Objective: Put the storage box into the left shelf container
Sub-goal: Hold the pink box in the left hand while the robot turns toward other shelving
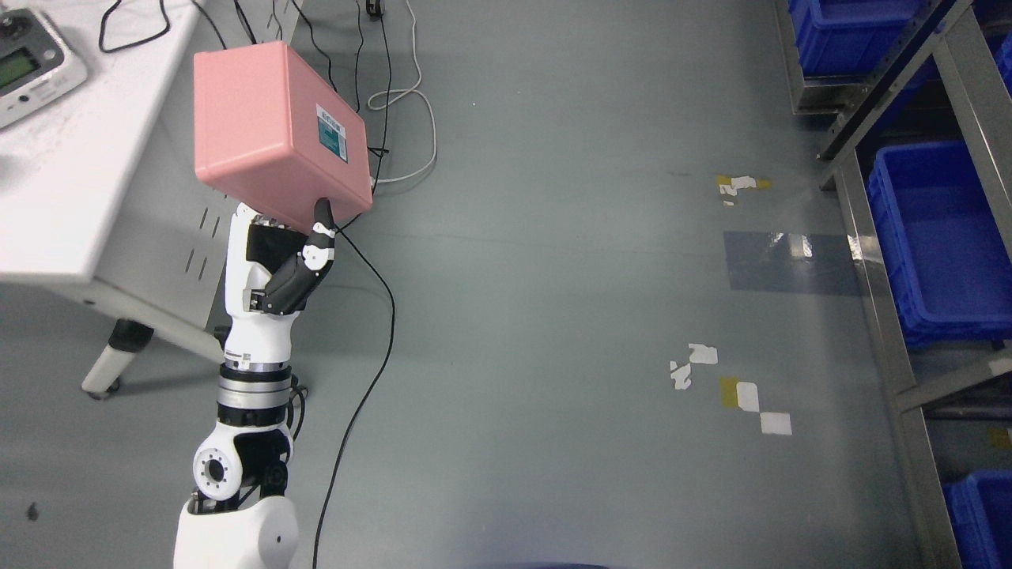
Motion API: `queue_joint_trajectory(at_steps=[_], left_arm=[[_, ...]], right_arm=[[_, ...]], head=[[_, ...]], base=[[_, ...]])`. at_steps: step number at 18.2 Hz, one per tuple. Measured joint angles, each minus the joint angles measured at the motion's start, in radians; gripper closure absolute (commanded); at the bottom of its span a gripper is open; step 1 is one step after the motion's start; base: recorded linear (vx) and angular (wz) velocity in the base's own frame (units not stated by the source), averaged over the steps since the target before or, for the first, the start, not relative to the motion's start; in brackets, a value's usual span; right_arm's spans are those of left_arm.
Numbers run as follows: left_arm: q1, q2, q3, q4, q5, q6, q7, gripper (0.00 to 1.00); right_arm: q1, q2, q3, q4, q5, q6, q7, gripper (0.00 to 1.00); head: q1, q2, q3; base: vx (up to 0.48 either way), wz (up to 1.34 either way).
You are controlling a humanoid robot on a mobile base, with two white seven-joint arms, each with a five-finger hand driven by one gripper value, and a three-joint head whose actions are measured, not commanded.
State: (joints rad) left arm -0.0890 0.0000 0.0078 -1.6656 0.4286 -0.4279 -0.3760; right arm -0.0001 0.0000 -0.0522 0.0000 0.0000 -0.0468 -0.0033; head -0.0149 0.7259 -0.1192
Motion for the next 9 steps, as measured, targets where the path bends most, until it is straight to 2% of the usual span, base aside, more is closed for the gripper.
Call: queue_joint_trajectory(at_steps=[9], left_arm=[[0.07, 0.0, -0.045, -0.002, 0.018, -0.058, -0.048, 0.99]], right_arm=[[0.0, 0.0, 0.0, 0.0, 0.0, -0.001, -0.001, 0.0]], head=[[0.0, 0.0, 0.0]], base=[[0.531, -0.08]])
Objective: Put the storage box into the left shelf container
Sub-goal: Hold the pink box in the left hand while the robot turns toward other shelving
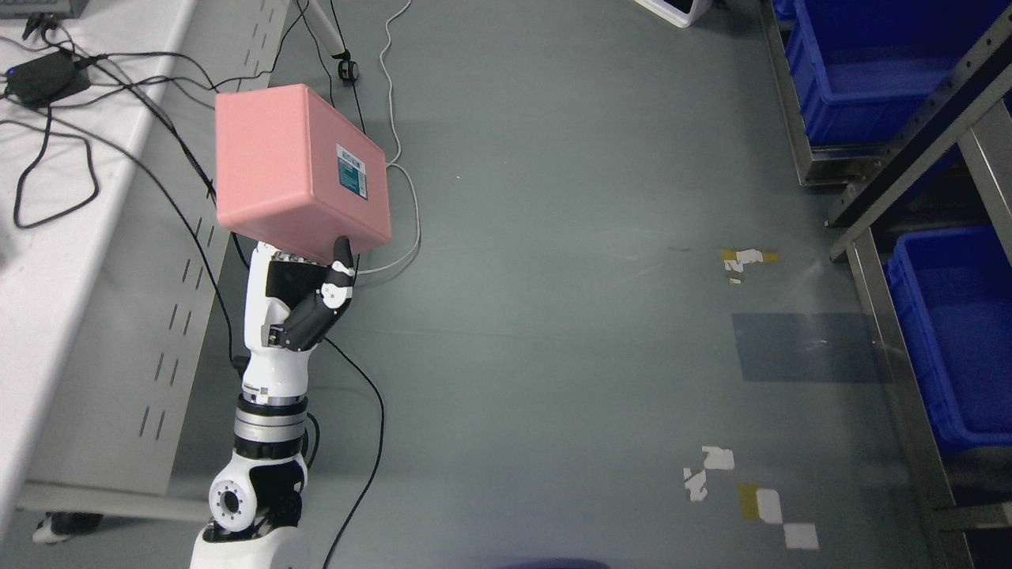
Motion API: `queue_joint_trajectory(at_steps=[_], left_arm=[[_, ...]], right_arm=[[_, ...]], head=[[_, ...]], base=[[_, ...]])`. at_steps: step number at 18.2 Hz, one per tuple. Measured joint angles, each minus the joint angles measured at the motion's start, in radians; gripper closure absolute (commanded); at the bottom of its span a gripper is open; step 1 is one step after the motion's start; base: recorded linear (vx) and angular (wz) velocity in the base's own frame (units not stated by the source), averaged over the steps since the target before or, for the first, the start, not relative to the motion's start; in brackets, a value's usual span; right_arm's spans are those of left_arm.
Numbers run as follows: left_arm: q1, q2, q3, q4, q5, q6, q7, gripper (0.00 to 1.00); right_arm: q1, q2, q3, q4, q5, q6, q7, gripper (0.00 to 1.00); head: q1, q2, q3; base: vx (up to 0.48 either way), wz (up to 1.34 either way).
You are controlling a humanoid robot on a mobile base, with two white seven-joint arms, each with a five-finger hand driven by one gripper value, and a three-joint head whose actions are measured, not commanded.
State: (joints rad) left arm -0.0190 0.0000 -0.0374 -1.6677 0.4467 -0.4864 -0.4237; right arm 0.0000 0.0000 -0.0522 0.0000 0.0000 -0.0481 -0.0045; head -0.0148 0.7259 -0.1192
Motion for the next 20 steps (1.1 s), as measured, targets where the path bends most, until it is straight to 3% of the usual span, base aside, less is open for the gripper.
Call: queue_joint_trajectory(at_steps=[10, 20], left_arm=[[0.036, 0.0, -0.028, 0.004, 0.004, -0.014, -0.052, 0.99], [0.125, 0.0, -0.091, 0.044, 0.003, -0.075, -0.117, 0.98]], right_arm=[[0.0, 0.0, 0.0, 0.0, 0.0, -0.001, 0.0, 0.0], [0.0, 0.0, 0.0, 0.0, 0.0, -0.009, 0.002, 0.0]], head=[[0.0, 0.0, 0.0], [0.0, 0.0, 0.0]], base=[[0.531, -0.14], [0.449, -0.8]])
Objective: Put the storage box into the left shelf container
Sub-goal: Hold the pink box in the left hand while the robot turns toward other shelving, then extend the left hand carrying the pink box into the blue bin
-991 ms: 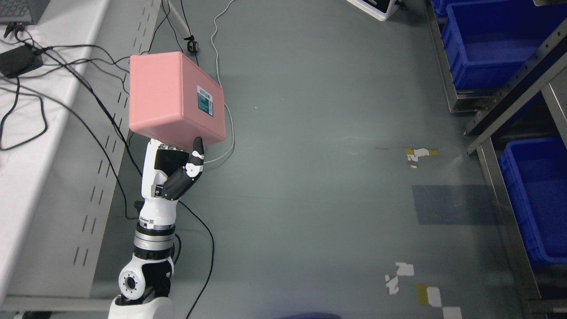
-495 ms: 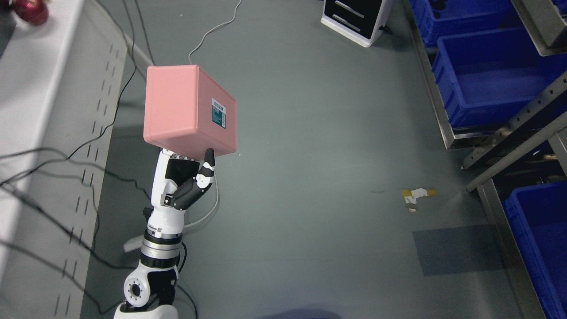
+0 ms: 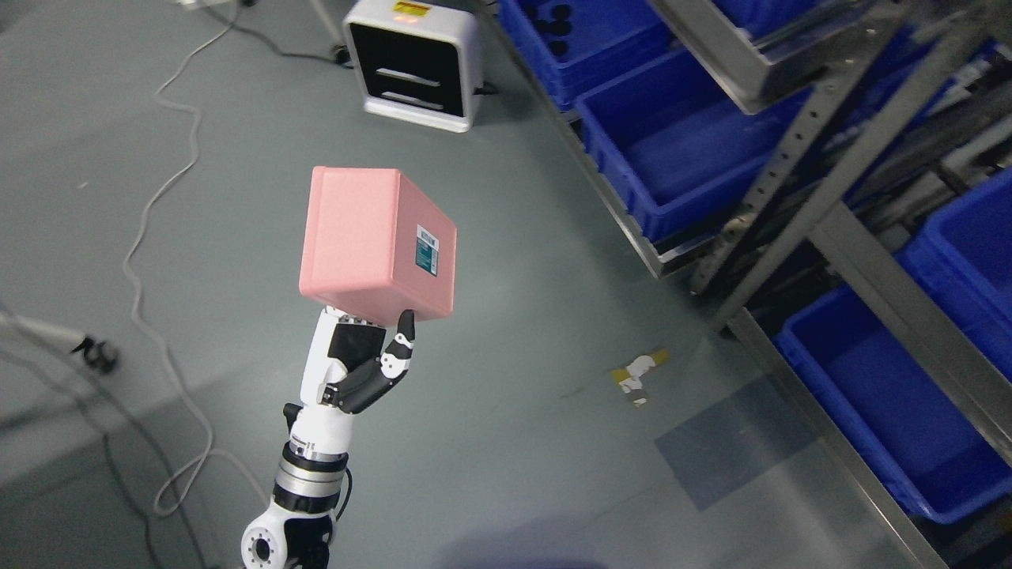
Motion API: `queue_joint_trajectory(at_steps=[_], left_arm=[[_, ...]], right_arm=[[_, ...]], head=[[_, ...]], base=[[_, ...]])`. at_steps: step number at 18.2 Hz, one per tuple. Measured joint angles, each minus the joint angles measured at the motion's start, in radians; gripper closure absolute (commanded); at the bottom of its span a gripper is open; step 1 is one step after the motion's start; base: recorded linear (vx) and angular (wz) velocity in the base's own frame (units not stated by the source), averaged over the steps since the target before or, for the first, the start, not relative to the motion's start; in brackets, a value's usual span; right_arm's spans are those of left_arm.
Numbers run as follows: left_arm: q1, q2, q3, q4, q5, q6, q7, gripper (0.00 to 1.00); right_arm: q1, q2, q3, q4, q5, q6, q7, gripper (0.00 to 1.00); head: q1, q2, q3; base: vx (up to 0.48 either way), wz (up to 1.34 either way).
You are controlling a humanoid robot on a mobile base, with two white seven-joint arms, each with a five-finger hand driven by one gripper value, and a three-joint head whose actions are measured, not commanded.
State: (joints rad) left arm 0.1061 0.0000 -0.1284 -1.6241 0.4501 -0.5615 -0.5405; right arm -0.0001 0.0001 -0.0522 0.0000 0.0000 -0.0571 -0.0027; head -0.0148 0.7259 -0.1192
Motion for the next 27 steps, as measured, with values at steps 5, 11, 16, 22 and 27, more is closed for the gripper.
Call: queue_joint_trajectory(at_steps=[5, 11, 16, 22, 27], left_arm=[[0.055, 0.004, -0.041, 0.04, -0.001, -0.047, -0.03, 0.98], [0.143, 0.033, -0.089, 0.074, -0.002, -0.108, -0.067, 0.98], [0.168, 0.051, -0.083, 0.096, -0.002, -0.142, -0.075, 0.98], [0.046, 0.07, -0.033, 0.136, -0.009, -0.01, -0.078, 0.97], [-0.138, 0.087, -0.005, 0.222, -0.06, 0.132, -0.082, 0.96]], right_arm=[[0.0, 0.0, 0.0, 0.0, 0.0, 0.006, 0.0, 0.0], [0.001, 0.0, 0.0, 0.0, 0.0, 0.008, 0.0, 0.0], [0.001, 0.0, 0.0, 0.0, 0.0, 0.008, 0.0, 0.0], [0.0, 0.0, 0.0, 0.0, 0.0, 0.009, 0.0, 0.0], [0.0, 0.0, 0.0, 0.0, 0.0, 0.01, 0.001, 0.0]], head=[[0.0, 0.0, 0.0], [0.0, 0.0, 0.0], [0.0, 0.0, 0.0], [0.0, 0.0, 0.0], [0.0, 0.0, 0.0]], base=[[0.279, -1.24], [0.197, -1.14], [0.172, -0.64], [0.116, -0.34], [0.054, -0.14]])
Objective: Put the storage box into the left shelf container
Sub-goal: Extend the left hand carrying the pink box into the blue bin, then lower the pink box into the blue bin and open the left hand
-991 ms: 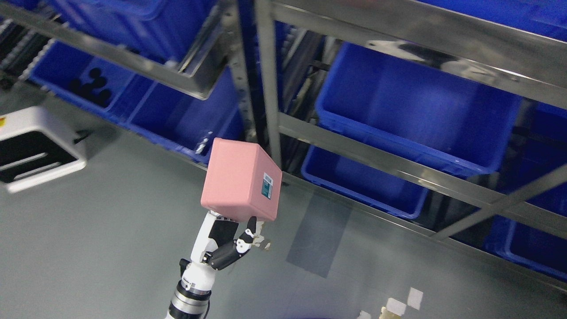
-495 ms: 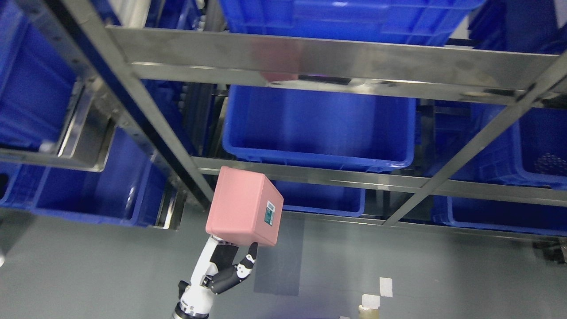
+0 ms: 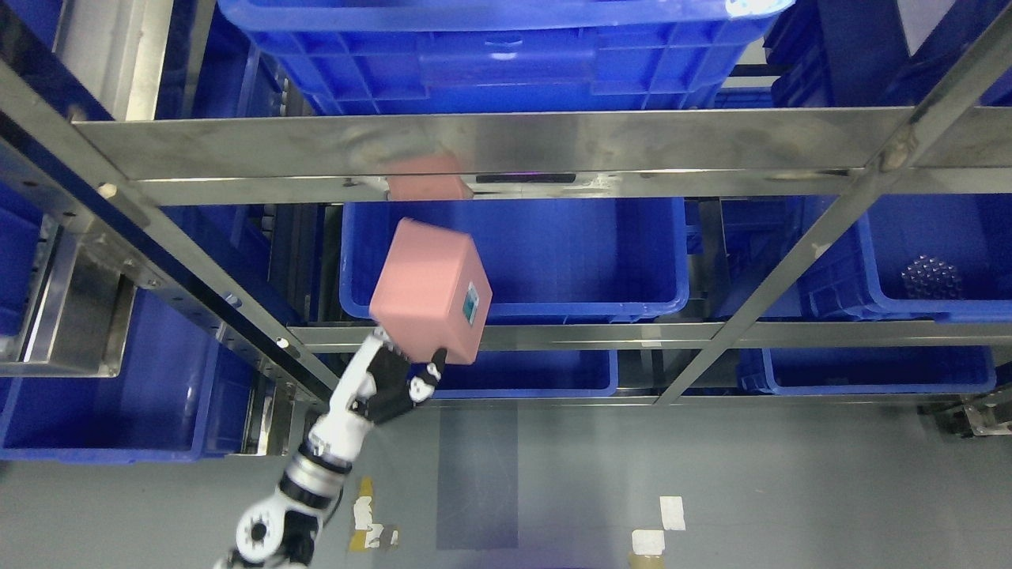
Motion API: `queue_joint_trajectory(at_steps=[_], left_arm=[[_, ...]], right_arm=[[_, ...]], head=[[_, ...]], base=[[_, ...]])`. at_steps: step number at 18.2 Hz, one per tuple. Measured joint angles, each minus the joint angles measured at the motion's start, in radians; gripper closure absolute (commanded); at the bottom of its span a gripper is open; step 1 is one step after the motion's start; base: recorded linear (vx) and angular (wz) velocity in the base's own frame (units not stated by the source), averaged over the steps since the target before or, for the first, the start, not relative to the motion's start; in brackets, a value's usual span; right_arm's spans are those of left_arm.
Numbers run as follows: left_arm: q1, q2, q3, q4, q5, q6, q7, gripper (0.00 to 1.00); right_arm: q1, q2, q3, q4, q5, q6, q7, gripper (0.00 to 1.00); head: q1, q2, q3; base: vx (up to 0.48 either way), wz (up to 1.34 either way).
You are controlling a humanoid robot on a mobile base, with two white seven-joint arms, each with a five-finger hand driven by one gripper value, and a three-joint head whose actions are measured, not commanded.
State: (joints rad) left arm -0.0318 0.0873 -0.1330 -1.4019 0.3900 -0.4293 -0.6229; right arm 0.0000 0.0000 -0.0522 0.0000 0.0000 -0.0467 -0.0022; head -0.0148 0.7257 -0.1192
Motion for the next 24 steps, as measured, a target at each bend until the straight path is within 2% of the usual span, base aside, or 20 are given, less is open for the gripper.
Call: queue_joint_trajectory(at_steps=[4, 8, 12, 14, 17, 20, 23, 24], left_arm=[[-0.178, 0.009, 0.012, 0.101, -0.063, 0.084, -0.002, 0.96], [-0.343, 0.004, 0.011, 0.22, -0.16, 0.117, -0.002, 0.95], [-0.476, -0.016, -0.02, 0.362, -0.341, 0.116, -0.003, 0.94], [-0.524, -0.028, -0.033, 0.436, -0.447, 0.082, -0.003, 0.93], [-0.592, -0.044, -0.051, 0.538, -0.589, 0.052, 0.008, 0.87], [-0.64, -0.055, -0.064, 0.611, -0.67, 0.042, 0.023, 0.58], [-0.673, -0.063, -0.074, 0.667, -0.716, 0.036, 0.064, 0.18], [-0.681, -0.066, -0.077, 0.683, -0.725, 0.033, 0.082, 0.09]], right_arm=[[0.0, 0.0, 0.0, 0.0, 0.0, -0.001, 0.001, 0.0], [0.0, 0.0, 0.0, 0.0, 0.0, -0.002, 0.005, 0.0], [0.0, 0.0, 0.0, 0.0, 0.0, -0.002, 0.001, 0.0], [0.0, 0.0, 0.0, 0.0, 0.0, -0.002, -0.001, 0.0], [0.0, 0.0, 0.0, 0.0, 0.0, -0.002, -0.001, 0.0], [0.0, 0.0, 0.0, 0.0, 0.0, -0.002, -0.001, 0.0], [0.0, 0.0, 0.0, 0.0, 0.0, -0.002, -0.001, 0.0], [0.0, 0.0, 0.0, 0.0, 0.0, -0.002, -0.001, 0.0]], head=[[0.0, 0.0, 0.0], [0.0, 0.0, 0.0], [0.0, 0.0, 0.0], [0.0, 0.0, 0.0], [0.0, 0.0, 0.0], [0.0, 0.0, 0.0], [0.0, 0.0, 0.0], [0.0, 0.0, 0.0]], base=[[0.017, -0.04], [0.0, 0.0], [0.0, 0.0], [0.0, 0.0], [0.0, 0.0], [0.0, 0.0], [0.0, 0.0], [0.0, 0.0]])
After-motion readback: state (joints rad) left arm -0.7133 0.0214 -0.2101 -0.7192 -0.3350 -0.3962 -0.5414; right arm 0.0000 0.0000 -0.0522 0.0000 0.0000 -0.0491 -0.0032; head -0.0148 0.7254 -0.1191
